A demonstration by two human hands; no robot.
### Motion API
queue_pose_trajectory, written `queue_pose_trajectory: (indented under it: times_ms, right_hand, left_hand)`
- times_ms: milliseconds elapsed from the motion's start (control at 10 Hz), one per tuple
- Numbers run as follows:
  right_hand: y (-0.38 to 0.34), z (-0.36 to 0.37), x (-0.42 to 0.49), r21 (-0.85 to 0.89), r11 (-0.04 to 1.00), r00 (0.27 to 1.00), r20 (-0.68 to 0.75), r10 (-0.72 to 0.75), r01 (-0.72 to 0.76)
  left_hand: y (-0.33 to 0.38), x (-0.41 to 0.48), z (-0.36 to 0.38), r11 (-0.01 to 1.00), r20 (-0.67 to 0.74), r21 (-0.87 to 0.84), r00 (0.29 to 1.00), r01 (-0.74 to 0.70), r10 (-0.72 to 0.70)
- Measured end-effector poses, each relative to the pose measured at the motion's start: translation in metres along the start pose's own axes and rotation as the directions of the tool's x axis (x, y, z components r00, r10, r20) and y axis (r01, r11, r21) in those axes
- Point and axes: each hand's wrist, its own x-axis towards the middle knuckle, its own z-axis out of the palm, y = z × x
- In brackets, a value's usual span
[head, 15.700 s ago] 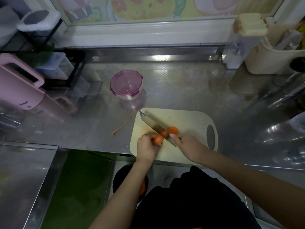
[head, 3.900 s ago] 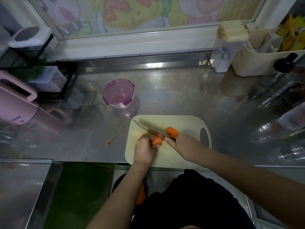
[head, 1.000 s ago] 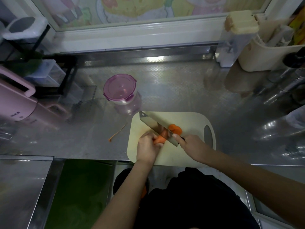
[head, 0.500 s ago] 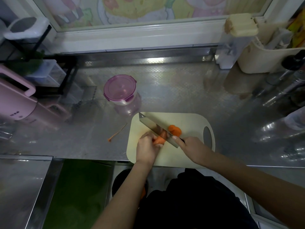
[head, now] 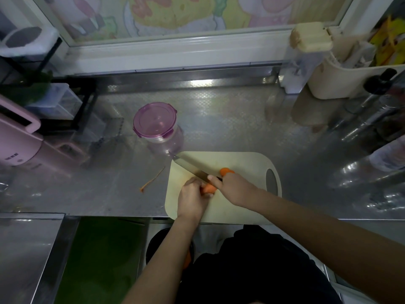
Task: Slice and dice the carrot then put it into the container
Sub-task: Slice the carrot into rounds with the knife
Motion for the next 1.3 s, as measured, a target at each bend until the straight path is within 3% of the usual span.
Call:
queue_pose_trajectory:
  times_ms: [200,300,400,500,700,900,1300]
  right_hand:
    - [-0.010,-0.003,0.008,-0.045,0.997,0.998,-0.006,0.066,-0.066]
    - [0.000,0.004,0.008,0.100,0.993,0.998,-0.032,0.063,-0.060]
    - [0.000,0.003,0.002,0.087,0.996,1.000,-0.006,0.007,-0.006]
    - [0.008,-0.004,-0.012,-0.025,0.998,0.998,0.030,-0.049,0.050]
    - [0.040,-0.022,-0.044,-0.182,0.980,0.988,0.110,0.106,-0.085]
    - [0.036,-0.025,-0.042,-0.268,0.959,0.991,0.071,0.116,-0.094]
    - [0.027,-0.010,-0.025,-0.089,0.996,0.999,0.039,0.007,-0.003]
  left_hand:
    - [-0.001,0.001,-0.004,1.000,0.009,-0.001,1.000,-0.023,0.023]
    - [0.001,0.001,-0.005,1.000,0.008,0.007,1.000,-0.017,0.017]
    - [0.004,0.002,-0.008,1.000,0.027,-0.004,1.000,-0.003,0.003]
    - [0.006,0.004,-0.012,0.998,0.047,-0.039,0.998,0.050,-0.048]
    - [0.006,0.006,-0.015,0.994,0.056,-0.067,0.995,0.087,-0.083]
    - [0.006,0.006,-0.015,0.995,0.074,-0.052,0.994,0.081,-0.077]
    - [0.009,0.004,-0.015,1.000,0.069,-0.018,0.997,0.023,-0.021]
